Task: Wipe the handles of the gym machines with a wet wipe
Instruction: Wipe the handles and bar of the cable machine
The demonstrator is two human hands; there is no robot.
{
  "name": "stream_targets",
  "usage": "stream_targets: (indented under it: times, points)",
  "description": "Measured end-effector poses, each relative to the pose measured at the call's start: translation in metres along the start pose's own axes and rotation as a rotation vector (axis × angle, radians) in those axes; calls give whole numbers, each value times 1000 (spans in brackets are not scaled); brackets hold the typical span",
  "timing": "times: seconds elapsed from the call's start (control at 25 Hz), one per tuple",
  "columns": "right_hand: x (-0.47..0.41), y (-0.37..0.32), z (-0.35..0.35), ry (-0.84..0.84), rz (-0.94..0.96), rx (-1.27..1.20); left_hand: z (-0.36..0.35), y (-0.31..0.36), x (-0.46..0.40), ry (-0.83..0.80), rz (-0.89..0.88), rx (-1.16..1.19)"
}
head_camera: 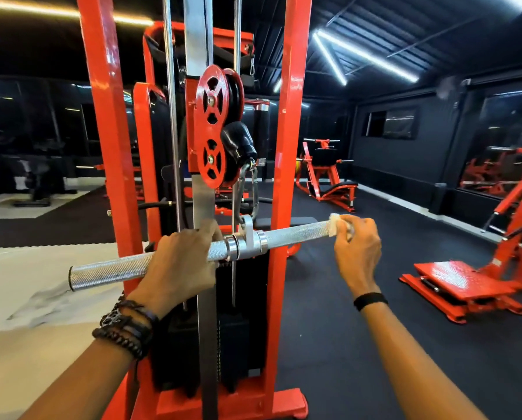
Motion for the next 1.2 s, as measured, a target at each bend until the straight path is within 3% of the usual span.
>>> stream_targets:
  times: [0.16, 0.24, 0.32, 0.48, 0.6, 0.84, 0.96, 1.2]
  points:
    - [49, -52, -25, -149, 310, -183, -1, 7, 2, 52, -61, -4]
    - [67, -62, -31, -233, 416, -173, 0, 7, 0, 19, -40, 0]
    - [62, -53, -24, -206, 453, -101, -1, 3, -2, -5, -30, 5]
    - [7, -4, 7, -12, 128, 33, -5, -10, 2, 44, -64, 44]
    - [-15, 8, 16, 35, -33, 59, -6, -9, 2, 111, -52, 136]
    - [52, -57, -33, -205, 240, -152, -8, -1, -5, 73, -1, 210]
    - [52, -61, -31, -212, 319, -158, -6, 1, -8, 56, -31, 170]
    - [-13, -4, 1, -83, 8, 77, -2, -2, -6, -10, -23, -74]
Point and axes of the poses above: each hand's wrist, its own x-axis away from the middle knuckle, its own z-axis out of the back of the hand, y = z × x, the point moved 1 cm from there along -x, towards the middle knuckle, and after that the axes turned 8 degrees about -x, right-handed, at the moved point
